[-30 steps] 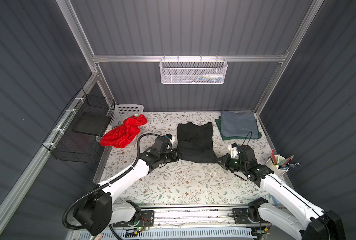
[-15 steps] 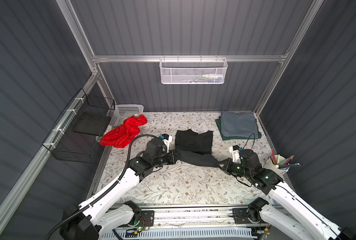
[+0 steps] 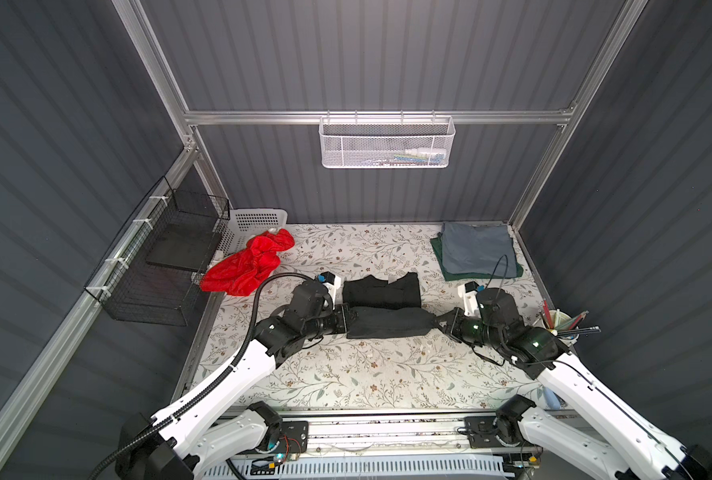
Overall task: Fold and stack the t-shirts
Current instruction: 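Lift the near edge with both grippers and fold it away from the robot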
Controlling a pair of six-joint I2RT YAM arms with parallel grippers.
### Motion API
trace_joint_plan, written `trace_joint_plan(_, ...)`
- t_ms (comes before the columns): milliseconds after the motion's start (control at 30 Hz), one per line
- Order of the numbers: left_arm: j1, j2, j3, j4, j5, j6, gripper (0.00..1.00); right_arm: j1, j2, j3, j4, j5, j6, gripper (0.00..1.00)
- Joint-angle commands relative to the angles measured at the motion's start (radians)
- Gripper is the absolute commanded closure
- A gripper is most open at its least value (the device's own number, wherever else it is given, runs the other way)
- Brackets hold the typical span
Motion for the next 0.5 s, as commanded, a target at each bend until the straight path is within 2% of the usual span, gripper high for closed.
trace_joint_plan(0,0.006,0.013,0.056,-0.01,-0.042,0.001,1.0,-0.013,0.035,0.062,-0.004,0.015,-0.046,1.0)
trace_joint_plan(400,0.006,0.093,0.102,-0.023,-0.143,0.03,1.0,-0.111,0.234,0.174,0.038,-0.082,-0.121,1.0)
trace_joint_plan(467,0.008,0.1,0.108,-0.028,-0.167,0.035,1.0,-0.125,0.289,0.191,0.049,-0.135,-0.134,1.0)
